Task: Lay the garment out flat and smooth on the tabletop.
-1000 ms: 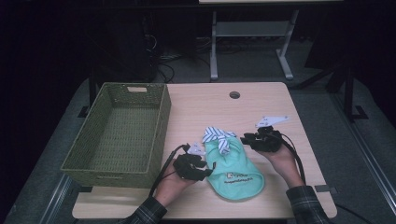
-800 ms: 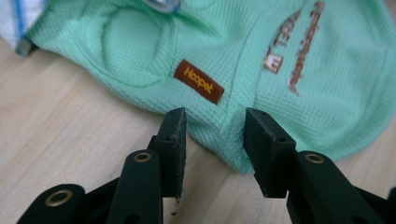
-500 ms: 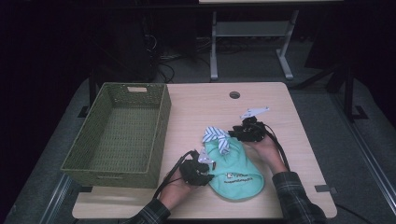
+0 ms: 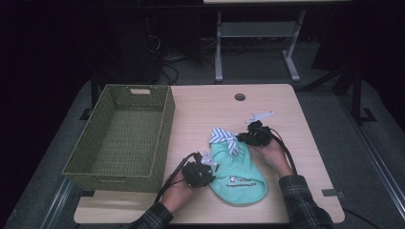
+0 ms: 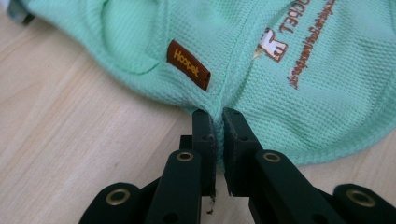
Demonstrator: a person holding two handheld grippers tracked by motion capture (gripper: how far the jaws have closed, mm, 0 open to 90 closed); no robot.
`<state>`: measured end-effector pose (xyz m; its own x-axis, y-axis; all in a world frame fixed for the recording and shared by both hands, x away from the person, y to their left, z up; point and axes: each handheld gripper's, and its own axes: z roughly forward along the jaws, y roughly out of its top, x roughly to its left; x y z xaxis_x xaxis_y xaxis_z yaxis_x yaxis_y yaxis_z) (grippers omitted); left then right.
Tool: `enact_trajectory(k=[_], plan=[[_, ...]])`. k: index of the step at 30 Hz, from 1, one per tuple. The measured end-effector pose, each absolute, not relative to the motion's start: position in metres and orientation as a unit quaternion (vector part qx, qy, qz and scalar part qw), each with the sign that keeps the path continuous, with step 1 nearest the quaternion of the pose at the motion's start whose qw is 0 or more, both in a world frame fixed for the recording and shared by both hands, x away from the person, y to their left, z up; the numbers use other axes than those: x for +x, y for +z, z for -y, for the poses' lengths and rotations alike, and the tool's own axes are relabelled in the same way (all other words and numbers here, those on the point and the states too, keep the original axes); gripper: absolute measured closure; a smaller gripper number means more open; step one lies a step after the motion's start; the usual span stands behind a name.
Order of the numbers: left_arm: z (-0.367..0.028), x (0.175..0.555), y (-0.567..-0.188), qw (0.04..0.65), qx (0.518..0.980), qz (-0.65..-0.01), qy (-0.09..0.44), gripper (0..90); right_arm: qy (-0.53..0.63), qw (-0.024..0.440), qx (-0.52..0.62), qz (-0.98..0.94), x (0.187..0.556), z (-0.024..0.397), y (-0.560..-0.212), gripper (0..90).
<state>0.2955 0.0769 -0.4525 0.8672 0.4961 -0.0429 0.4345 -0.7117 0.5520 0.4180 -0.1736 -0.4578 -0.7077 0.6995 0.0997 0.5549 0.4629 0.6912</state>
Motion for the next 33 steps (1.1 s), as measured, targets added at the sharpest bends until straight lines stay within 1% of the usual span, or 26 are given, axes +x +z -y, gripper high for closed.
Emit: enact_trajectory(k=[7, 11, 13, 14, 15, 17, 18, 19, 20, 21, 23, 24, 33], plan=[[-0.08, 0.299, -0.452, 0.279, 0.923, -0.257, 0.061, 84.3, 0.36, 0.126, 0.384, -0.841, 0.415, 0.192, -0.446, 83.8], [-0.079, 0.299, -0.453, 0.284, 0.921, -0.259, 0.065, 82.7, 0.343, 0.122, 0.389, -0.846, 0.417, 0.196, -0.454, 83.6], [-0.079, 0.3, -0.453, 0.285, 0.921, -0.257, 0.067, 77.7, 0.335, 0.118, 0.393, -0.848, 0.418, 0.195, -0.46, 82.2], [-0.079, 0.3, -0.453, 0.286, 0.92, -0.258, 0.068, 70.7, 0.338, 0.117, 0.399, -0.845, 0.419, 0.196, -0.461, 77.9], [-0.08, 0.3, -0.453, 0.286, 0.921, -0.257, 0.067, 70.7, 0.338, 0.117, 0.399, -0.845, 0.419, 0.196, -0.461, 77.9], [-0.08, 0.301, -0.452, 0.291, 0.919, -0.258, 0.066, 62.3, 0.338, 0.124, 0.404, -0.841, 0.419, 0.198, -0.459, 71.4], [-0.08, 0.301, -0.449, 0.3, 0.915, -0.26, 0.067, 54.1, 0.341, 0.126, 0.407, -0.838, 0.419, 0.202, -0.457, 68.5], [-0.08, 0.301, -0.449, 0.3, 0.915, -0.26, 0.067, 51.9, 0.341, 0.126, 0.407, -0.838, 0.419, 0.202, -0.457, 68.5], [-0.08, 0.301, -0.445, 0.307, 0.913, -0.26, 0.071, 50.5, 0.342, 0.126, 0.411, -0.836, 0.417, 0.206, -0.454, 66.7], [-0.08, 0.301, -0.445, 0.307, 0.913, -0.26, 0.071, 49.3, 0.342, 0.126, 0.411, -0.836, 0.417, 0.206, -0.454, 66.7], [-0.081, 0.303, -0.44, 0.313, 0.91, -0.26, 0.074, 49.1, 0.346, 0.128, 0.411, -0.834, 0.416, 0.21, -0.451, 65.3], [-0.081, 0.305, -0.438, 0.319, 0.908, -0.263, 0.074, 48.3, 0.353, 0.126, 0.412, -0.83, 0.414, 0.213, -0.448, 63.3], [-0.078, 0.33, -0.421, 0.346, 0.895, -0.266, 0.091, 46.0, 0.375, 0.124, 0.411, -0.822, 0.408, 0.222, -0.436, 60.2]])
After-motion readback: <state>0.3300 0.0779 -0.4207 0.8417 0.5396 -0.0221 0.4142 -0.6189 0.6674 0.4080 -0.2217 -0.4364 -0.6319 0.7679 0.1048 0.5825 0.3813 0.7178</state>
